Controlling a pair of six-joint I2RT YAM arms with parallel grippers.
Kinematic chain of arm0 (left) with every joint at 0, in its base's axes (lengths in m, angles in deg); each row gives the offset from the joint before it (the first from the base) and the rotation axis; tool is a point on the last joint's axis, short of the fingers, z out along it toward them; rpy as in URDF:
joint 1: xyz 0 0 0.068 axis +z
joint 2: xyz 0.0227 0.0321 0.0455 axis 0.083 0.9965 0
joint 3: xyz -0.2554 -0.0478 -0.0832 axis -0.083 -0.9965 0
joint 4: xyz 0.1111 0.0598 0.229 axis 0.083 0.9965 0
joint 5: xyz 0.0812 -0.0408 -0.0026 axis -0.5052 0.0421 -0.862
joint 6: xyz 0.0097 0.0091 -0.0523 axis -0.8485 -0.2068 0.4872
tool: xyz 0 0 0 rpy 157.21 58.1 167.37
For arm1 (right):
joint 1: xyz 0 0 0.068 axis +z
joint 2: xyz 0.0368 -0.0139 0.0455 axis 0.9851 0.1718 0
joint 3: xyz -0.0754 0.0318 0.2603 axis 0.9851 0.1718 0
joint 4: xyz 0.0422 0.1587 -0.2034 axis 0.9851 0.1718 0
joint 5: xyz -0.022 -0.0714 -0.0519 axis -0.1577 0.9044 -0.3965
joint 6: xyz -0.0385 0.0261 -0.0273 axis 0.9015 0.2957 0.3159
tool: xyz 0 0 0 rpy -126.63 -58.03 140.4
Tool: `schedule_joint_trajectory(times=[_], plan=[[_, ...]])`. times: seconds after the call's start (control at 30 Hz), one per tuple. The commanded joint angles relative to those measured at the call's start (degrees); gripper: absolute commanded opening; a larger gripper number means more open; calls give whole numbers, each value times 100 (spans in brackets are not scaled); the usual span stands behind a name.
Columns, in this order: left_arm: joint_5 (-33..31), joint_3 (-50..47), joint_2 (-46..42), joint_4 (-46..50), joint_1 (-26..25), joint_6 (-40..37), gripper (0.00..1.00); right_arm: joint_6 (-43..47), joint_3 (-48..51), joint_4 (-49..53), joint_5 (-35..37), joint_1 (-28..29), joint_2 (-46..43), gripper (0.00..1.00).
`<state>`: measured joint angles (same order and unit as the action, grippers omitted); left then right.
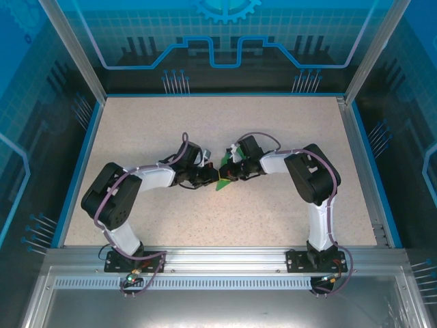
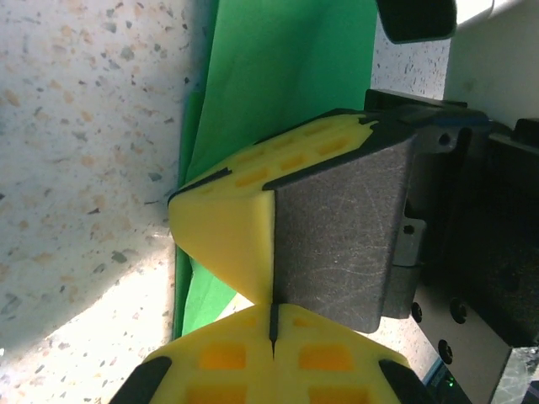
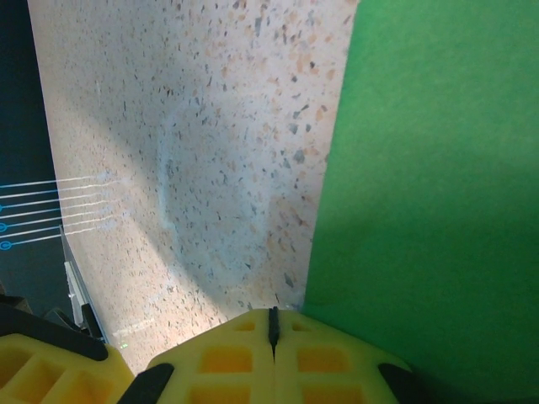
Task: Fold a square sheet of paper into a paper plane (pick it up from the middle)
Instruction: Fourth fold the wing at the center of the table.
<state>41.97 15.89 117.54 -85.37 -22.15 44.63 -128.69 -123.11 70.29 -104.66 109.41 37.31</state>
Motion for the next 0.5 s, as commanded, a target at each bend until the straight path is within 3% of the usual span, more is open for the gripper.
schedule_joint_trajectory(times=[0.0, 0.2, 0.47], plan=[[-34, 189, 447, 64, -83, -207, 0, -32, 173, 349, 218, -54, 198, 0], [-122, 179, 636, -32, -114, -341, 0, -61, 196, 342, 204, -65, 162, 0], [-81, -286, -161, -213, -103, -301, 0, -19, 200, 403, 239, -131, 128, 0]])
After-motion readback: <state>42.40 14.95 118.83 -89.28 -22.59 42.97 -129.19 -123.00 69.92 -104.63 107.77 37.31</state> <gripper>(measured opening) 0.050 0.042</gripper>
